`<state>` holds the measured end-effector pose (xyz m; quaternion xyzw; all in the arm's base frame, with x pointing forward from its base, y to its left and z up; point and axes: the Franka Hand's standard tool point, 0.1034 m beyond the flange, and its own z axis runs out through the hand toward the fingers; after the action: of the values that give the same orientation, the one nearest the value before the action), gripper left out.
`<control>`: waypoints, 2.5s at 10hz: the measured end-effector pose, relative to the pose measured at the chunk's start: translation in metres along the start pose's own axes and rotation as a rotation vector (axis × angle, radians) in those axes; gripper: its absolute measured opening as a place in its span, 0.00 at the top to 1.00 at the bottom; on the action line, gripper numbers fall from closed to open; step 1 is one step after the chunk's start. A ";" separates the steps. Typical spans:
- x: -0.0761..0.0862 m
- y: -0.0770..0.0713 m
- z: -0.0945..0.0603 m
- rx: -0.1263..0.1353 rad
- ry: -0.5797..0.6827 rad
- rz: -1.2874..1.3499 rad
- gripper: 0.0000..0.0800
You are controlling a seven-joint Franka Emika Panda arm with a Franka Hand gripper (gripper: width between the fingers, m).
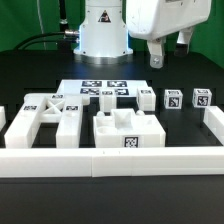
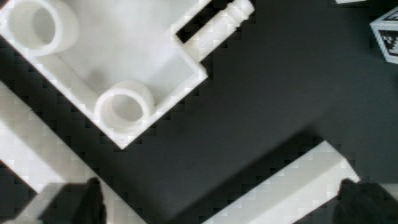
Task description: Assemble chair
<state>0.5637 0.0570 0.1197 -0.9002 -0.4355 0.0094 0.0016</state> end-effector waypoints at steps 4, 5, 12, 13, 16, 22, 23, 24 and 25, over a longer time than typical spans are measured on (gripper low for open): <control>-0.003 0.003 0.003 -0.003 0.002 -0.026 0.19; -0.017 0.017 0.016 -0.021 0.014 -0.058 0.19; -0.034 0.041 0.056 -0.032 0.035 0.071 0.19; -0.033 0.041 0.056 -0.031 0.037 0.109 0.19; -0.020 0.041 0.067 -0.006 0.050 0.446 0.19; -0.010 0.032 0.080 0.039 0.077 0.859 0.19; -0.007 0.029 0.088 0.036 0.083 0.862 0.19; -0.008 0.027 0.094 0.036 0.081 0.838 0.19; -0.008 0.027 0.099 0.033 0.085 0.825 0.19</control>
Offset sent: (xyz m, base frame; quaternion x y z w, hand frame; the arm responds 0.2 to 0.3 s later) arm 0.0000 0.0000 0.0000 0.0000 0.0000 0.0000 1.0000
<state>0.5781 0.0334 0.0204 -0.9986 -0.0374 -0.0208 0.0302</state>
